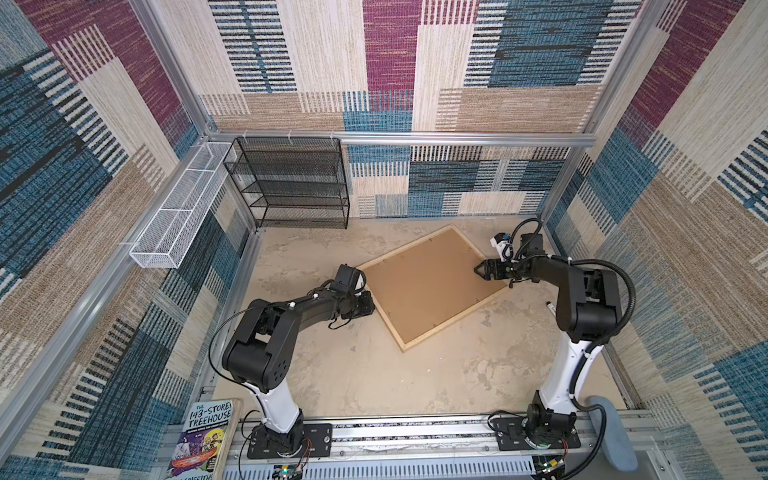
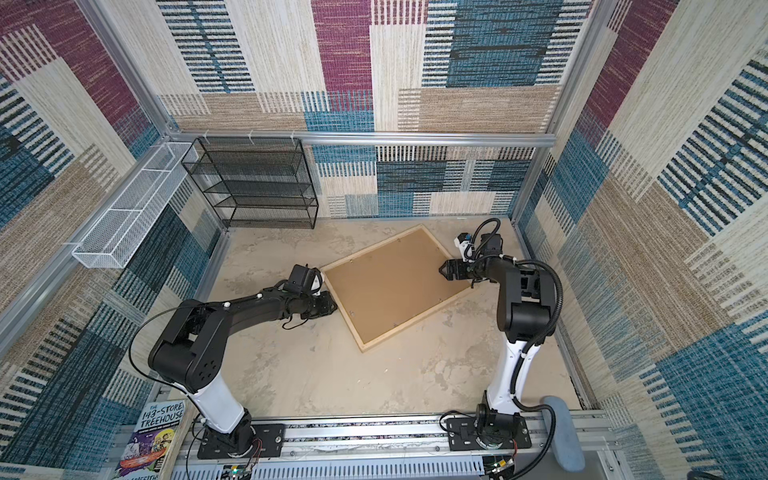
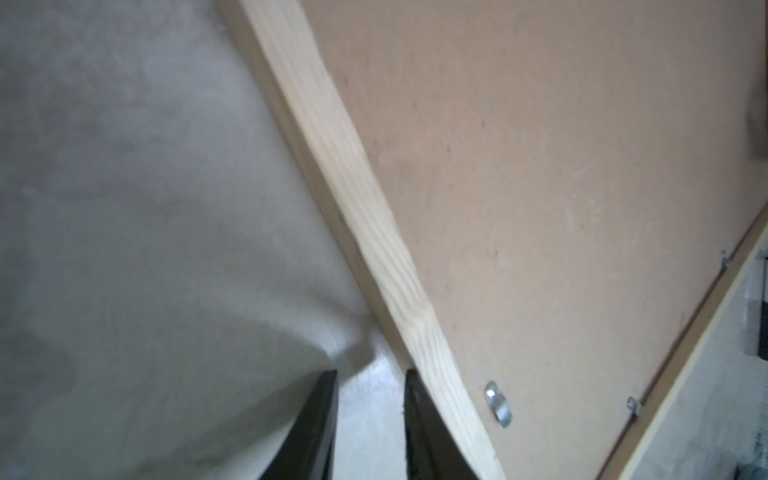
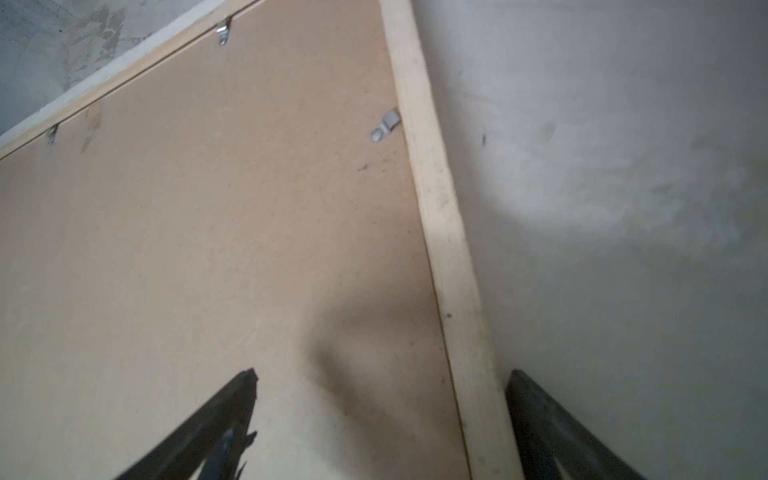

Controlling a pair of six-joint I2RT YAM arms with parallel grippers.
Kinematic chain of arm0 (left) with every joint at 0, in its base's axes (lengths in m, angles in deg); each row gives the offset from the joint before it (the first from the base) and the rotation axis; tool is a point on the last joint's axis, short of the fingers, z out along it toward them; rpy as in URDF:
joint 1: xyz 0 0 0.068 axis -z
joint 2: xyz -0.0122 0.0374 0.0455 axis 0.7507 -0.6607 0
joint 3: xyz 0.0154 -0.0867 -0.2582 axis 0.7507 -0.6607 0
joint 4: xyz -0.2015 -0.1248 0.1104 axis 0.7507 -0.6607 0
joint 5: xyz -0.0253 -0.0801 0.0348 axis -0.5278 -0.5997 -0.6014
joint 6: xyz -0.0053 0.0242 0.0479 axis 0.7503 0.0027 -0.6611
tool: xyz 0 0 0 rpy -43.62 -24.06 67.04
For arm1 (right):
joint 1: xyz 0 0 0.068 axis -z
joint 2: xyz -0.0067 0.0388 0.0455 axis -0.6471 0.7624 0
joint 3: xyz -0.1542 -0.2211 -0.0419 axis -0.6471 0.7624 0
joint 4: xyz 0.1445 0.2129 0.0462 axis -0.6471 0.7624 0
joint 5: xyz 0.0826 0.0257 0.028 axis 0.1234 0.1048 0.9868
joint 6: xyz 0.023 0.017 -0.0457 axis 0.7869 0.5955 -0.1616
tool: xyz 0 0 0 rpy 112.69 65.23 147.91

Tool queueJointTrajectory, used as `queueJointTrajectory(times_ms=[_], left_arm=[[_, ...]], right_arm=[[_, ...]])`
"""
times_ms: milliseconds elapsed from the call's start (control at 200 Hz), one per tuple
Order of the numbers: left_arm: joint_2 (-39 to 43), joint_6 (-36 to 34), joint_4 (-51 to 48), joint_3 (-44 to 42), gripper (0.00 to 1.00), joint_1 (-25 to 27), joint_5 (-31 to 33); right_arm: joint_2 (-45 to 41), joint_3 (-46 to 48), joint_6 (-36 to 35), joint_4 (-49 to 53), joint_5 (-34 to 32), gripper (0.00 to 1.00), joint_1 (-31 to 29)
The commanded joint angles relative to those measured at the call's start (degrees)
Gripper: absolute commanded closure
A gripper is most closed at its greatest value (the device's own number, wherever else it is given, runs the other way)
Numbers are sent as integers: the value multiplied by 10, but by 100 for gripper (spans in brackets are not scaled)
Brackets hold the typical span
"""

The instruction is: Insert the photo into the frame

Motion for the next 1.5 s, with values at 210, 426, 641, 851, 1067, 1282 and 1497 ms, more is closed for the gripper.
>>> queueJointTrajectory(times_ms=[210,426,641,851,1067,1282,1497], left_arm=[[-8,-44,-62,19,68,-9,9],[88,-18,-55,-45,65,-3,9],[139,23,-25,-97,64,28,-8],[116,37,-11,-98,67,70,5],[95,35,-32,-89,81,72,31],[99,-28,-53,-68,82,72,61],[95,-27,-96,-35,80,71,68]], right_arm=[[-106,100,96,73,37,6,-4],[-155,85,124,61,6,5,-4],[-193,99,167,10,38,7,-24],[-207,118,213,-61,80,12,-127],[-183,152,282,-153,121,27,-215],[-131,176,369,-267,137,43,-310],[-52,146,429,-329,137,43,-375]])
